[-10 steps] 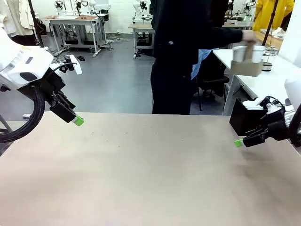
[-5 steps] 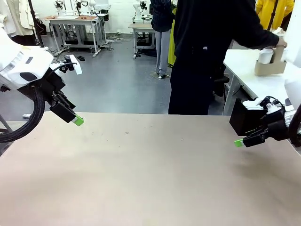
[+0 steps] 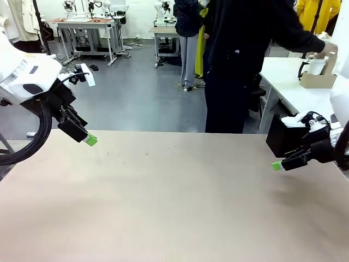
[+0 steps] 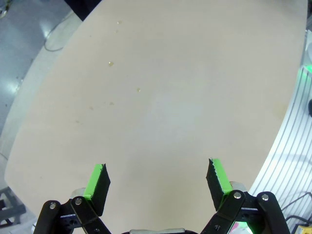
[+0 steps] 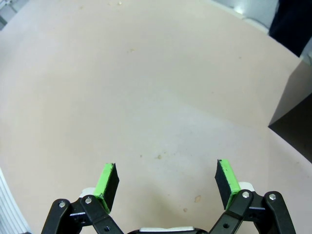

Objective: Pour a drink into a cup and package it in a carrier.
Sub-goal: Insert the held 600 ml Paper Cup into the Cup Carrier.

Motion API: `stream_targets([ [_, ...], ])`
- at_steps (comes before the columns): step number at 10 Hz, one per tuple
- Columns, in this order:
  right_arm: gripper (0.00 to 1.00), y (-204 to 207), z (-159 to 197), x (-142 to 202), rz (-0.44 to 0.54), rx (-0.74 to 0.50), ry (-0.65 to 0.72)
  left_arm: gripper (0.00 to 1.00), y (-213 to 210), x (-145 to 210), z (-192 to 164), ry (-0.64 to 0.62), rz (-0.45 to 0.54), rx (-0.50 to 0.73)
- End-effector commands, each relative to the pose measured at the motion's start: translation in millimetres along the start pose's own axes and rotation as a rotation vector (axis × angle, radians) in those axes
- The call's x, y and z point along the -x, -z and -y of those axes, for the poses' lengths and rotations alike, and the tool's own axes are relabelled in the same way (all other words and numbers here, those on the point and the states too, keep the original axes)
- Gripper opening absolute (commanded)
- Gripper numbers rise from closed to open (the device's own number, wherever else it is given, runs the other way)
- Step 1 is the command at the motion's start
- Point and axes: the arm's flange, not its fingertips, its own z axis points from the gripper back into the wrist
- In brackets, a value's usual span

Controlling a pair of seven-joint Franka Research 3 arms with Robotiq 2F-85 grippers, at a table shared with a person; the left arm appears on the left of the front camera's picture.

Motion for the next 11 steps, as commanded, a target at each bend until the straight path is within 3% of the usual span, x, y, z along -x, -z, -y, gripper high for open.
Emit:
stream_targets([
  [1,1.0,0.8,-0.5,-0.1,-0.004,0.005,-0.003,1.0,-0.6,0.6,-1.0,0.0,0.003,-0.001],
  [11,1.0,0.8,-0.5,-0.1,-0.004,0.005,-0.003,1.0,-0.6,0.6,-1.0,0.0,0.003,-0.001],
])
